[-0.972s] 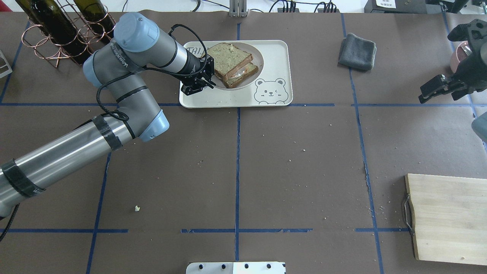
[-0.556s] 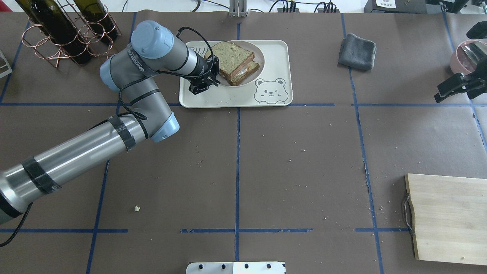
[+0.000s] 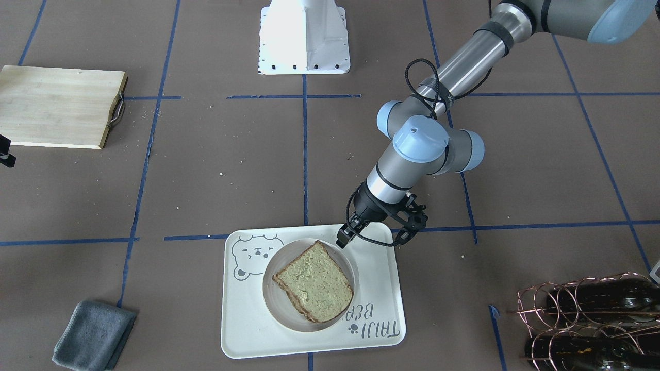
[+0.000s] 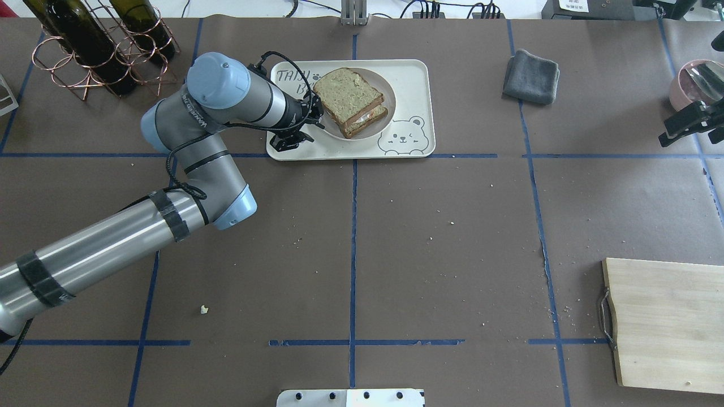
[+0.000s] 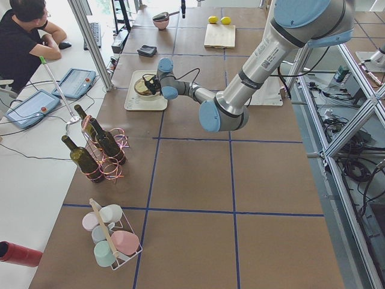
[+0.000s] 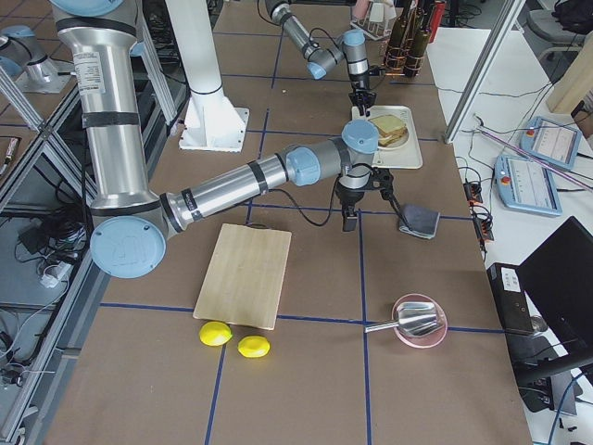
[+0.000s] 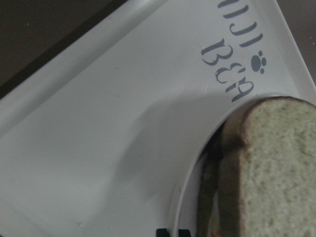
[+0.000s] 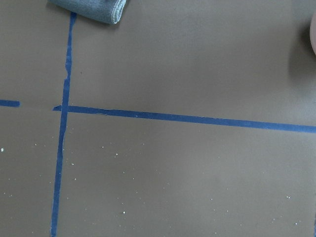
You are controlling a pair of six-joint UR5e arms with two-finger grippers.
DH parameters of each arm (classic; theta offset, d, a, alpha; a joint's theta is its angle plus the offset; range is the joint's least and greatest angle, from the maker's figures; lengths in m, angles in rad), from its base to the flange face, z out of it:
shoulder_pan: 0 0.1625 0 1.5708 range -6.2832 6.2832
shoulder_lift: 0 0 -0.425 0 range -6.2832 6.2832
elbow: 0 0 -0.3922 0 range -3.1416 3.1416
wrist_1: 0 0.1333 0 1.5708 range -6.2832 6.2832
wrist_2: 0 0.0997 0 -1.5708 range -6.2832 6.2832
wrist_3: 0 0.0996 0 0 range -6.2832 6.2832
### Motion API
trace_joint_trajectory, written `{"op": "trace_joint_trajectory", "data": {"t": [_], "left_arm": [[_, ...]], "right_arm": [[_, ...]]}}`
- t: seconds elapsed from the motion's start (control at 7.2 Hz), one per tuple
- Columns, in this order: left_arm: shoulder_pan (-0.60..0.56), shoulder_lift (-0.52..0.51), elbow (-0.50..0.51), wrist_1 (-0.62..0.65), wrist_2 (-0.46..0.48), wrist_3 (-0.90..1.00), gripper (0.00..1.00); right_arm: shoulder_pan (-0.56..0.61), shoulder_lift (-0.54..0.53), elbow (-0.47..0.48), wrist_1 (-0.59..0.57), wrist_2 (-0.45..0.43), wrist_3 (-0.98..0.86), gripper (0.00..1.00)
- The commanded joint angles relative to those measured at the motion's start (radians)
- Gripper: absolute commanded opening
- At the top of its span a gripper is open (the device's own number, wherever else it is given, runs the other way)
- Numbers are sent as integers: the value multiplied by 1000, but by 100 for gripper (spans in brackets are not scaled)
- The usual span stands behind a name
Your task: Make sandwich and place on tray
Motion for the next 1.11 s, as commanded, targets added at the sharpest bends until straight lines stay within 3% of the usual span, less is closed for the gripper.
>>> {"op": "trace_joint_trajectory", "data": {"t": [0.0, 0.28, 0.42, 0.56, 0.69, 0.97], "left_arm": [[-16, 138, -214, 102, 7, 183, 100], [-83, 280, -459, 256, 4, 446, 100], [-121, 331, -562, 403, 4, 662, 100], [-166, 377, -625, 493, 5, 836, 100], [-241, 465, -670, 498, 2, 1044, 100], [-383, 546, -640, 503, -4, 1408, 100]], "right_arm": [[4, -2, 0, -2, -11, 3, 100], [4, -32, -6, 0, -31, 11, 100], [8, -34, -8, 0, -61, 5, 100], [10, -38, -15, 0, -98, -1, 100], [19, -42, -26, 0, -95, -8, 100], [111, -43, -81, -8, -63, -163, 100]]}}
